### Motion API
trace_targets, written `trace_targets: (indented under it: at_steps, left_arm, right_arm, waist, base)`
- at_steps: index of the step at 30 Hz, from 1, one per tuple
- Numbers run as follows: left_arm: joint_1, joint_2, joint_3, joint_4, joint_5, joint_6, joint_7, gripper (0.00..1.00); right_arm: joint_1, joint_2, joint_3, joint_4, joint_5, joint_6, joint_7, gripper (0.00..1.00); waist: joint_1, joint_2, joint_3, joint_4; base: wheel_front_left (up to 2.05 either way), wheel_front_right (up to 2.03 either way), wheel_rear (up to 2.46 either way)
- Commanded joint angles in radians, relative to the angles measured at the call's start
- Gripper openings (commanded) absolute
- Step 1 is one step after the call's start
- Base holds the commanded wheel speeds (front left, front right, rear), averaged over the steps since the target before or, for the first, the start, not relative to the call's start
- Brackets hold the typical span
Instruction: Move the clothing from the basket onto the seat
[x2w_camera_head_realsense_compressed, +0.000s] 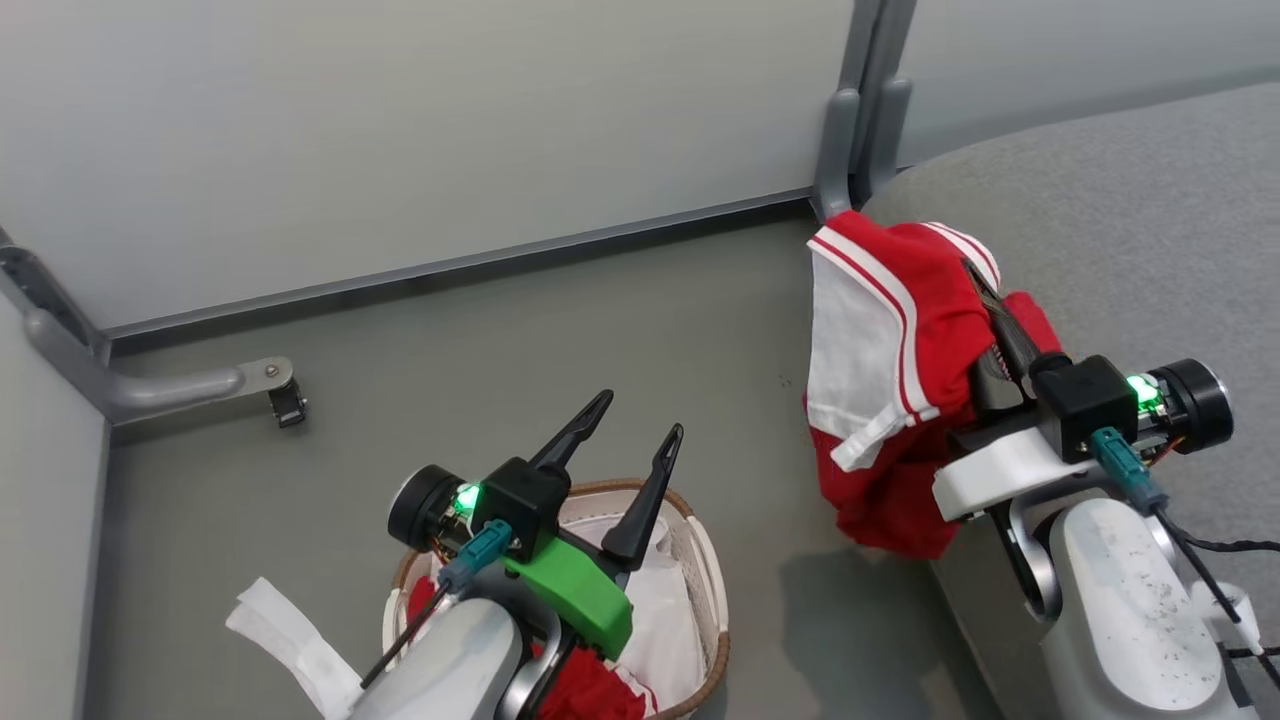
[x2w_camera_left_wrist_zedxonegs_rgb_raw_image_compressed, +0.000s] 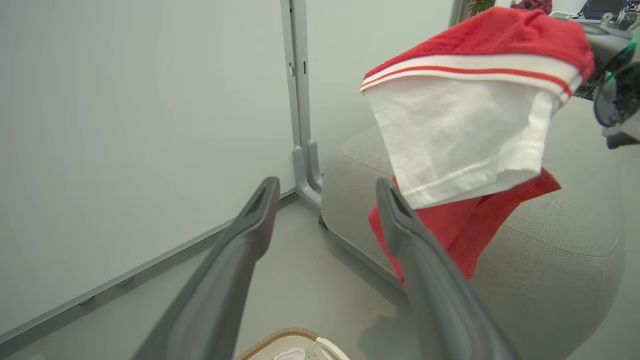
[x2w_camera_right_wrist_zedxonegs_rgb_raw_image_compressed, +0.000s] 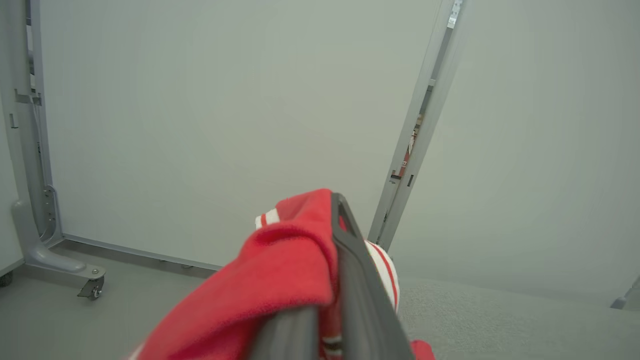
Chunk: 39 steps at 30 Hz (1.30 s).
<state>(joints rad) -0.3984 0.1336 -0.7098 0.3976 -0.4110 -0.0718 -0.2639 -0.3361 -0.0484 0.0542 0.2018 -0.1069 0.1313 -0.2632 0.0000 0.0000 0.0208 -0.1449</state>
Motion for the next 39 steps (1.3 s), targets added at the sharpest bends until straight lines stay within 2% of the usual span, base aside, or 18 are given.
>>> trace_targets:
  at_steps: [1,11,19,25,31,35,39]
  left_arm:
    - [0.017,-0.004,0.009,0.004,0.021,-0.007,-0.001,1.00]
    - [0.011,-0.023,0.033,0.024,0.076,-0.034,-0.001,1.00]
    - [-0.006,-0.032,0.042,0.046,0.093,-0.049,-0.001,1.00]
    - [-0.010,-0.037,0.042,0.052,0.103,-0.053,-0.001,1.00]
    - [-0.022,-0.039,0.033,0.055,0.113,-0.058,-0.001,1.00]
    - [-0.039,-0.043,0.024,0.055,0.115,-0.058,-0.001,1.00]
    - [-0.057,-0.038,0.018,0.044,0.124,-0.059,-0.001,1.00]
  right_arm:
    - [0.014,-0.004,-0.010,-0.016,-0.004,-0.001,-0.002,0.00]
    - [0.032,-0.004,-0.045,-0.052,0.008,-0.001,-0.002,0.00]
    - [0.032,-0.003,-0.055,-0.061,0.020,-0.001,-0.002,0.00]
    - [0.040,-0.003,-0.071,-0.061,0.024,-0.001,-0.002,0.00]
    - [0.021,-0.003,-0.105,-0.055,0.031,-0.001,-0.002,0.00]
    - [-0.032,-0.003,-0.125,-0.036,0.027,-0.001,-0.002,0.00]
    - [-0.150,-0.004,-0.164,-0.018,0.002,-0.001,-0.002,0.00]
  waist:
    - [0.0000,0.0000,0.024,-0.062]
    - [0.0000,0.0000,0.077,-0.200]
    - [0.0000,0.0000,0.099,-0.250]
    - [0.0000,0.0000,0.107,-0.252]
    - [0.0000,0.0000,0.131,-0.224]
    - [0.0000,0.0000,0.161,-0.195]
    - [0.0000,0.0000,0.207,-0.172]
  base:
    - [0.00,0.00,0.00]
    - [0.00,0.00,0.00]
    - [0.00,0.00,0.00]
    - [0.00,0.00,0.00]
    - [0.00,0.00,0.00]
    - [0.00,0.00,0.00]
    - [0.00,0.00,0.00]
